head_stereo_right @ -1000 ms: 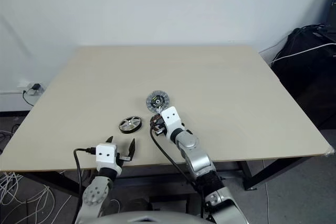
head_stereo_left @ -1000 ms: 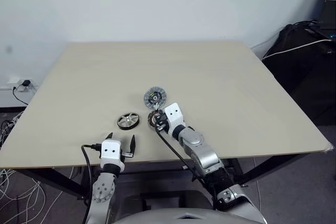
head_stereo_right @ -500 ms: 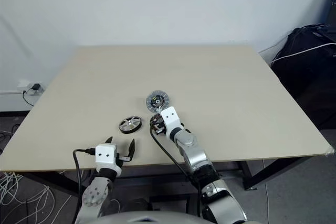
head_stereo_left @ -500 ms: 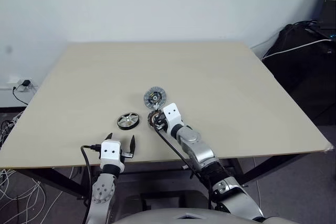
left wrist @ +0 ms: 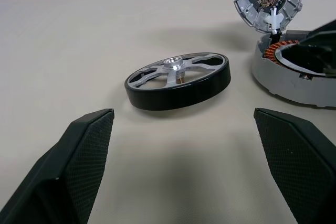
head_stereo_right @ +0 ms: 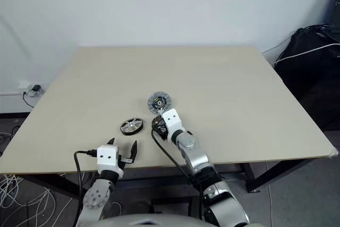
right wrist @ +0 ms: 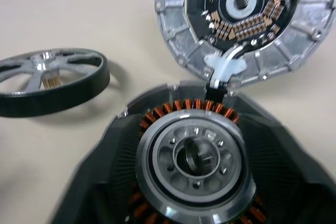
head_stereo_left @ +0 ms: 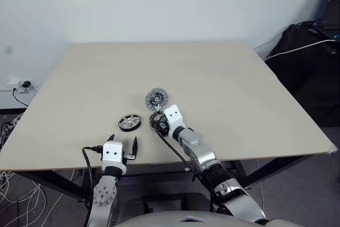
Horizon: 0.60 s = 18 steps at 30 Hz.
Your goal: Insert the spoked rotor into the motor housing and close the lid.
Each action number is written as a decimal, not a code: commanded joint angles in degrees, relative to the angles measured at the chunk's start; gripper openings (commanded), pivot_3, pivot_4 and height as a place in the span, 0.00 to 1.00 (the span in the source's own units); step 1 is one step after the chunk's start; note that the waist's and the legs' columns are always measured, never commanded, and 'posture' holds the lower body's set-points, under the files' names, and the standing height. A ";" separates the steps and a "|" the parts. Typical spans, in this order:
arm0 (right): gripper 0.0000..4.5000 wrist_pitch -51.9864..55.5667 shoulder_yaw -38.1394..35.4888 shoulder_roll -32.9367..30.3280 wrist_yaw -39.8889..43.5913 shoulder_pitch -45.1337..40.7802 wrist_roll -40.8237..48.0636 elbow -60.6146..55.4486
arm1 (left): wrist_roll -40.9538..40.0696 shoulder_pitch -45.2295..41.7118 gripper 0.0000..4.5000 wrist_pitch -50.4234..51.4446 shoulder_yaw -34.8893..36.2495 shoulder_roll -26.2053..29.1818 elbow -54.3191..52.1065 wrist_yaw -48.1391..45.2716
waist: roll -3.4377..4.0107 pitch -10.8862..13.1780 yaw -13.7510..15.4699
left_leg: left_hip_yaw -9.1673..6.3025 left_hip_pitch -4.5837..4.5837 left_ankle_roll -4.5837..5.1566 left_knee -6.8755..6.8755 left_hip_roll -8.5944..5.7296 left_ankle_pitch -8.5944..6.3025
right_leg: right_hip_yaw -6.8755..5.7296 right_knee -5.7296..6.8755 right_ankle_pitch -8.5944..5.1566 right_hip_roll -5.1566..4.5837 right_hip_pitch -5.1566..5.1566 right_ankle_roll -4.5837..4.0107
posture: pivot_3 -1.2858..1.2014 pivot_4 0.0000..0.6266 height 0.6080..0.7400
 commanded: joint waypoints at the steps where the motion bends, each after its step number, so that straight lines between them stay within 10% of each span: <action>1: 0.71 -1.60 -1.32 0.03 1.46 0.52 1.77 -7.16 | 0.44 -0.36 1.00 -0.23 -0.25 -0.28 -2.84 0.55 | 0.01 0.01 0.01 | -0.01 -0.01 0.00 0.00 0.01 0.00 | 0.00 0.00 0.00 0.00 -0.01 0.00 | 0.52 0.00 1.00; 12: 0.01 5.41 0.77 -0.91 3.49 7.16 2.38 -18.29 | 0.05 -1.10 1.00 0.58 -0.69 -0.27 -2.92 0.57 | 0.01 0.01 0.03 | -0.02 -0.01 -0.01 0.00 0.01 0.00 | 0.00 0.00 0.00 0.00 -0.01 0.00 | 0.52 0.00 1.00; 18: 0.00 7.03 1.70 -0.83 1.72 5.41 0.22 -15.72 | -0.09 -1.49 1.00 0.79 -0.94 -0.16 -2.64 0.48 | 0.00 0.01 0.06 | -0.01 0.00 -0.01 0.00 0.01 0.00 | -0.01 0.00 0.00 0.00 -0.01 0.00 | 0.52 0.00 1.00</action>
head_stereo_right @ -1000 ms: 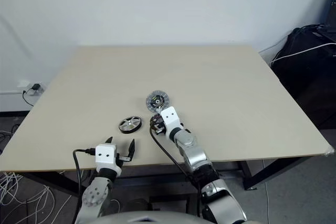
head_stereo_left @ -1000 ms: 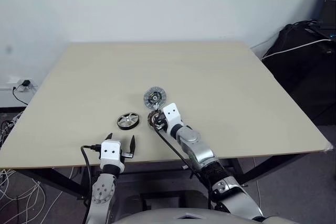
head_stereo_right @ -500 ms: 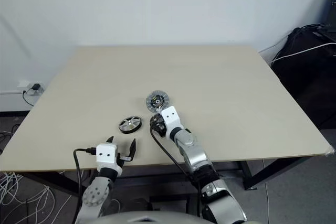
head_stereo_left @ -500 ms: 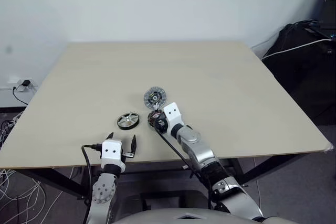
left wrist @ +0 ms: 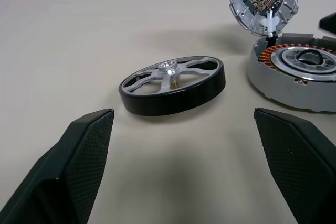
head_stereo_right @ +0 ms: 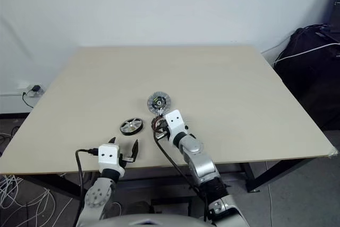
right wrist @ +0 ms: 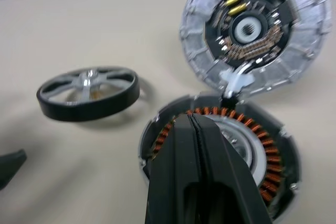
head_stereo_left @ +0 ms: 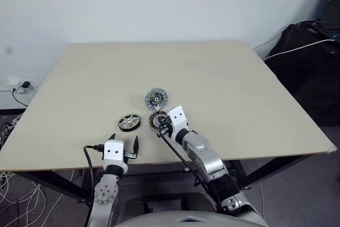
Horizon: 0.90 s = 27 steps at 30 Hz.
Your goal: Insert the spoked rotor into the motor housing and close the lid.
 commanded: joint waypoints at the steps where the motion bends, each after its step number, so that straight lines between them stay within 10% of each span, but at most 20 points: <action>1: 0.00 -0.01 -0.19 0.52 -0.68 -2.23 -0.55 -0.04 | -0.04 -0.73 1.00 -0.39 -0.14 -0.14 -2.13 -0.17 | 0.00 0.00 0.01 | 0.00 0.00 0.00 0.00 0.00 0.00 | 0.00 0.00 0.00 0.00 0.00 0.00 | 0.52 0.00 1.00; 27: 0.00 -3.26 -2.67 1.21 -1.74 -9.37 -1.63 12.53 | -0.01 -0.05 1.00 -0.85 0.21 -0.10 -2.36 0.33 | 0.01 0.01 -0.03 | 0.01 -0.01 0.00 0.00 -0.02 0.00 | 0.00 0.00 0.00 0.00 0.00 0.00 | 0.52 0.00 1.00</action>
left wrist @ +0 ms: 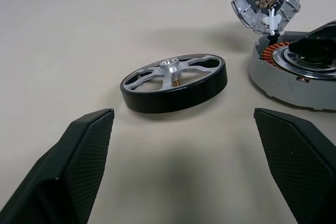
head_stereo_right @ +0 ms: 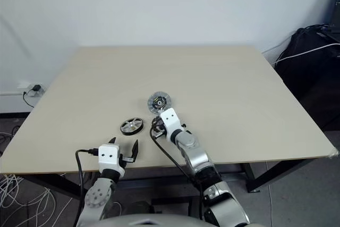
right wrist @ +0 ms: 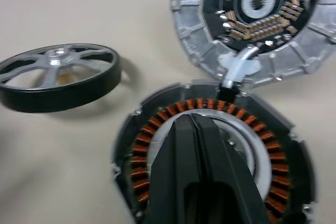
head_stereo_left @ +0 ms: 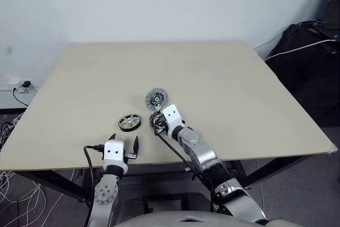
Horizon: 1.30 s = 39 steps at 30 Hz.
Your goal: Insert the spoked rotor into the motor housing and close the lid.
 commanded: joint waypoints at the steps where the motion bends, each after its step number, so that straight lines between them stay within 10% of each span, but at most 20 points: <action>1: 0.00 -1.66 -1.47 0.01 -0.69 -1.80 0.15 -0.28 | 0.00 -0.38 1.00 -0.86 0.13 -0.15 -2.34 0.14 | 0.01 0.00 -0.01 | 0.00 0.00 0.00 0.00 0.00 0.00 | 0.00 0.00 0.00 0.00 0.00 0.00 | 0.52 0.00 1.00; 39: 0.00 -2.55 -3.20 -0.14 -3.09 -0.38 0.00 0.64 | -0.11 -0.66 1.00 -1.53 0.02 0.15 -1.23 -0.43 | 0.04 -0.03 -0.02 | -0.01 0.04 0.00 0.00 0.02 0.00 | 0.00 0.00 0.00 -0.01 0.04 0.00 | 0.52 0.00 1.00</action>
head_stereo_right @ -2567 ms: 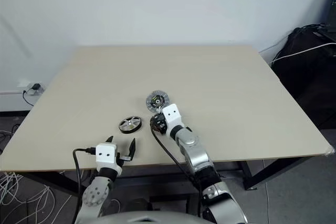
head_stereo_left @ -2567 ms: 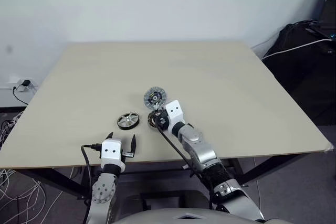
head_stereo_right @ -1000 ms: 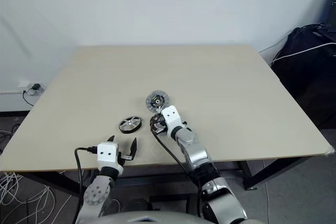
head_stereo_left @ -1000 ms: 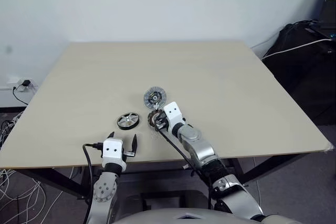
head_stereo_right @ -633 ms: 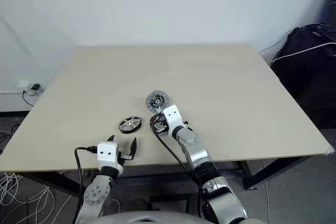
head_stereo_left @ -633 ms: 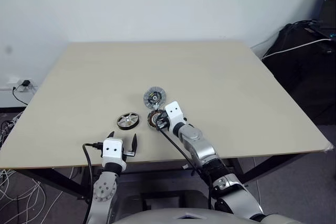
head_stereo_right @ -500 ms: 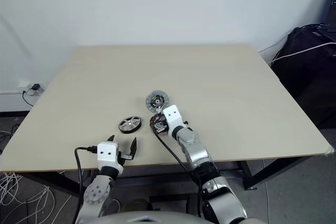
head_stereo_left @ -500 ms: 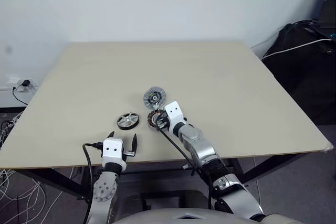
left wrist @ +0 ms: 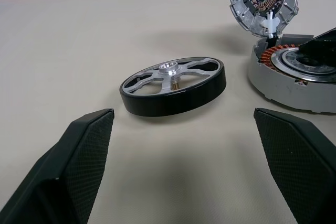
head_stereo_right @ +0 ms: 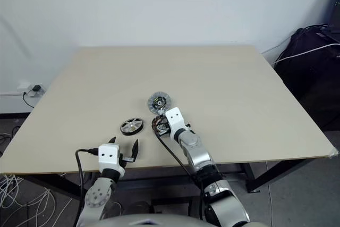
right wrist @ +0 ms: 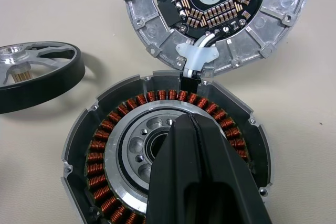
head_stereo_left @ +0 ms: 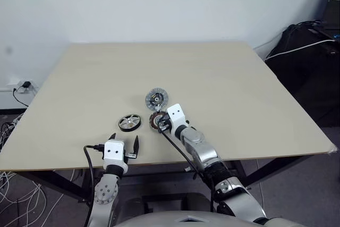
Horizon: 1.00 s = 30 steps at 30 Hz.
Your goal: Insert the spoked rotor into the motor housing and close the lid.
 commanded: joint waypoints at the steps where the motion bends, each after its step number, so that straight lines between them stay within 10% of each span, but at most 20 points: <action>1: 0.00 -1.17 -1.05 -0.06 -0.71 -0.03 0.17 -2.41 | -0.08 -0.50 1.00 -1.42 0.00 0.02 -1.20 -0.30 | 0.01 0.01 0.00 | 0.00 0.00 0.00 0.00 0.00 0.00 | 0.00 0.00 0.00 0.00 -0.01 0.00 | 0.52 0.00 1.00; 30: 0.00 0.81 -0.04 0.76 0.34 0.60 -0.31 -4.80 | -3.56 -0.57 1.00 6.46 4.11 -2.05 -4.54 2.11 | 0.05 0.06 -0.07 | 0.00 -0.06 0.00 0.00 0.00 0.00 | 0.00 0.00 0.00 0.01 -0.06 0.00 | 0.52 0.00 1.00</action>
